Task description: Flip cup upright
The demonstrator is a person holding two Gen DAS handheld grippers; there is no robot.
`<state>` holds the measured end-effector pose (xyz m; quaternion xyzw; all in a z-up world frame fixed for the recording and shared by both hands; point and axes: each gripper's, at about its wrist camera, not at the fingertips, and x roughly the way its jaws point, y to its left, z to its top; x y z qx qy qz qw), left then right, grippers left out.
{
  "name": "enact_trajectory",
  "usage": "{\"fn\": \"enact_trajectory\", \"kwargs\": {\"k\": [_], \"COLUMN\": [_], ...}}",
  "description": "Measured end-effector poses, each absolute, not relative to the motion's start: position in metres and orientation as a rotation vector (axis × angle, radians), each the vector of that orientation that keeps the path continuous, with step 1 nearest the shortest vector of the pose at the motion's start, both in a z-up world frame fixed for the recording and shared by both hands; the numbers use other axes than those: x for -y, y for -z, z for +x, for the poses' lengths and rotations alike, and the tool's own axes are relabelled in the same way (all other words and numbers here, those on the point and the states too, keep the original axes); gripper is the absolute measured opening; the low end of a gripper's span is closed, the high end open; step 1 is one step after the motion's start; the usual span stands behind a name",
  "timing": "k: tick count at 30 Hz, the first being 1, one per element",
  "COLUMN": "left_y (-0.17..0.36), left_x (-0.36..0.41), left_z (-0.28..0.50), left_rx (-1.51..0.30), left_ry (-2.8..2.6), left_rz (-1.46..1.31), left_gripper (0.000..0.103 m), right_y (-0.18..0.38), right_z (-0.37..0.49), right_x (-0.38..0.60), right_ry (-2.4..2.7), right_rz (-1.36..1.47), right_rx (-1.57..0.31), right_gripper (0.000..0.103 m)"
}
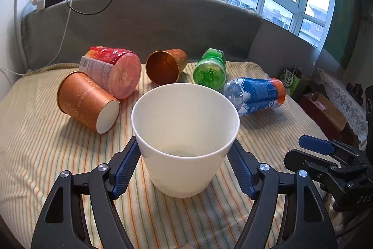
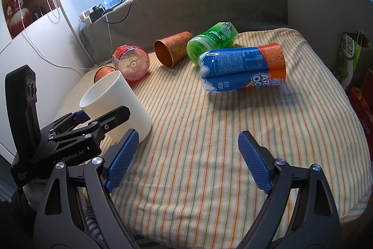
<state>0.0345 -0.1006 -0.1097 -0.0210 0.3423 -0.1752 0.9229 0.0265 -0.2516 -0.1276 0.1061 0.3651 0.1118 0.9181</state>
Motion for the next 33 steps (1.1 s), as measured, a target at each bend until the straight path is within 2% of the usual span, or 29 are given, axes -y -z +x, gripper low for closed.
{"fn": "enact_trajectory", "kwargs": {"k": [6, 33], "left_y": [0.109, 0.086], "left_x": [0.102, 0.057], "left_z": [0.032, -0.006], "left_rx": [-0.72, -0.674], "left_ry": [0.37, 0.337], "left_rz": [-0.041, -0.056], "left_gripper": [0.08, 0.08], "right_y": [0.126, 0.101], "right_z": [0.024, 0.017], "right_x": [0.252, 0.228], "right_ry": [-0.232, -0.236], "right_rz": [0.218, 0.117], "right_rx": [-0.744, -0.658], "right_gripper": [0.09, 0.09]}}
